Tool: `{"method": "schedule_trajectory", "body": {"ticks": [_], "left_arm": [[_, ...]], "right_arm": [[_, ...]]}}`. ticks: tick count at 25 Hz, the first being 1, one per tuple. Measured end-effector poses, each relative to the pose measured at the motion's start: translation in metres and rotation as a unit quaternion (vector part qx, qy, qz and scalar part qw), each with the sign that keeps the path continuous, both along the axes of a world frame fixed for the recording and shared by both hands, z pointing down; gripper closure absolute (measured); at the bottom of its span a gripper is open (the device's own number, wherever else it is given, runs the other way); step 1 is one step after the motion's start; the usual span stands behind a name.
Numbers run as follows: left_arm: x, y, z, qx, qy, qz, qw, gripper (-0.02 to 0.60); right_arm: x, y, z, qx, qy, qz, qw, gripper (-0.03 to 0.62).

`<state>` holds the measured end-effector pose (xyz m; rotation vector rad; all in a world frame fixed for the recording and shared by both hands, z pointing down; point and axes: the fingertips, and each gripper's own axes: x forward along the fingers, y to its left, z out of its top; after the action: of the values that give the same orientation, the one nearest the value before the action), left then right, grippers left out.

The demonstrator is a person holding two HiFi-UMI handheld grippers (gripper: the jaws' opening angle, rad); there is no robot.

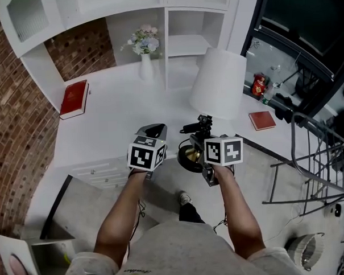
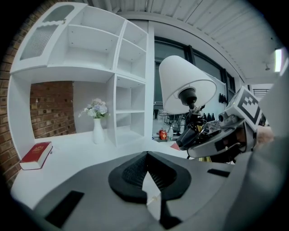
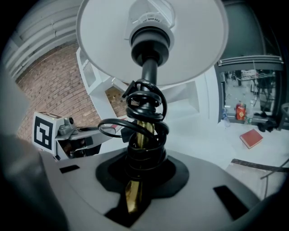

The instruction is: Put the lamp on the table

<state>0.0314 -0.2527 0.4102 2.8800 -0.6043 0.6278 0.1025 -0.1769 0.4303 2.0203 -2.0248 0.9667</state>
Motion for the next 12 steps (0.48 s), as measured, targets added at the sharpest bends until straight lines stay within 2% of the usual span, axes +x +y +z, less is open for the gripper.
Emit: {"method": "schedule_trajectory", "body": {"ticks": [12], "left_arm": [[0.047,-0.028,0.012,-0.010,-0.012,-0.003,0.9999,0.584]], "right_arm": [[0.058,-0.031,0.007,-0.008,0.017,-0.002,1.000,0.511]]}}
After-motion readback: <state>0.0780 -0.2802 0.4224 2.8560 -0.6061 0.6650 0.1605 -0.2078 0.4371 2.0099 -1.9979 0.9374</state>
